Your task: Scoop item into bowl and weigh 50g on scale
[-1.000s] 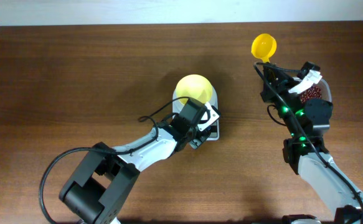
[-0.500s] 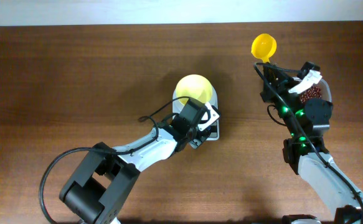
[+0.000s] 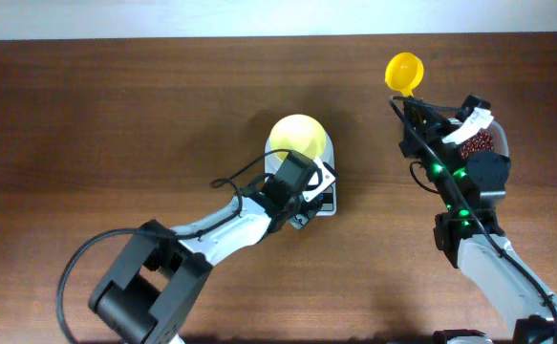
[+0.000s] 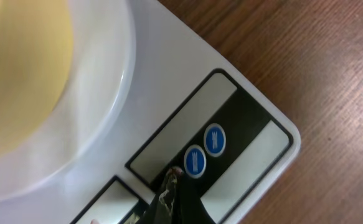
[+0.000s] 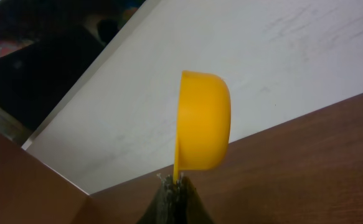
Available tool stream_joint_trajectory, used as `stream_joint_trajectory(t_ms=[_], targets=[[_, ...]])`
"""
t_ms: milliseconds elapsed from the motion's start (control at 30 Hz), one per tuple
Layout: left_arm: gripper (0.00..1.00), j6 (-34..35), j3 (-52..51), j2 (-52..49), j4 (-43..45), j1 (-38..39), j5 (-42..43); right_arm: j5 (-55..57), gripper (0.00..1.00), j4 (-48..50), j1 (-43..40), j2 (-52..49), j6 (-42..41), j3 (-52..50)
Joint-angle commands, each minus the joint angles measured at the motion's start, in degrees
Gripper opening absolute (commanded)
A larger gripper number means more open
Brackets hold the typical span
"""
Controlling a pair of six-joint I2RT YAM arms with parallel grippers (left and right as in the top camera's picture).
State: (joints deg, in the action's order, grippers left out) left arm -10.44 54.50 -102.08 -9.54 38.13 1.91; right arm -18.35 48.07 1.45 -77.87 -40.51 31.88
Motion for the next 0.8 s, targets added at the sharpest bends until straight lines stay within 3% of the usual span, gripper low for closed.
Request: stream_joint_trajectory(t_ms=[0, 200, 400, 467, 500, 533, 567, 600, 767], targets=[[0.0, 0.48, -0.35, 8.35, -1.77, -0.33, -0.2, -1.03, 0.04, 0.33, -0.35, -0.2, 0.2, 0.61], [0.0, 0.5, -0.31, 24.17, -9.18, -3.96, 0.28, -1.03, 0.04, 0.33, -0.35, -0.2, 0.2, 0.61], [0.02, 0.5, -0.31, 34.53, -19.34, -15.76, 7.52, -2.73, 0.04, 0.33, -0.35, -0.2, -0.04, 0.61], [0.14, 0.5, -0.31, 35.95, -23.5, -18.97, 12.31, -3.17, 0.04, 0.33, -0.35, -0.2, -0.02, 0.61], [0.3, 0.52, -0.31, 36.57, -25.99, -19.74, 13.62, -3.82, 0.04, 0.35, -0.35, -0.2, -0.04, 0.61], [0.49, 0.52, -0.31, 37.0, -27.91, -19.82, 13.57, -4.42, 0.04, 0.33, -0.35, -0.2, -0.24, 0.61], [0.88, 0.5, -0.31, 37.24, -29.92, -19.82, 13.55, -5.05, 0.04, 0.35, -0.35, -0.2, -0.24, 0.61], [0.99, 0.5, -0.31, 37.2, -31.17, -19.82, 13.44, -5.68, 0.04, 0.33, -0.35, -0.2, -0.22, 0.61], [0.99, 1.86, -0.31, 36.52, -32.98, -19.82, 14.95, -8.92, 0.04, 0.17, -0.35, -0.2, -0.24, 0.61]])
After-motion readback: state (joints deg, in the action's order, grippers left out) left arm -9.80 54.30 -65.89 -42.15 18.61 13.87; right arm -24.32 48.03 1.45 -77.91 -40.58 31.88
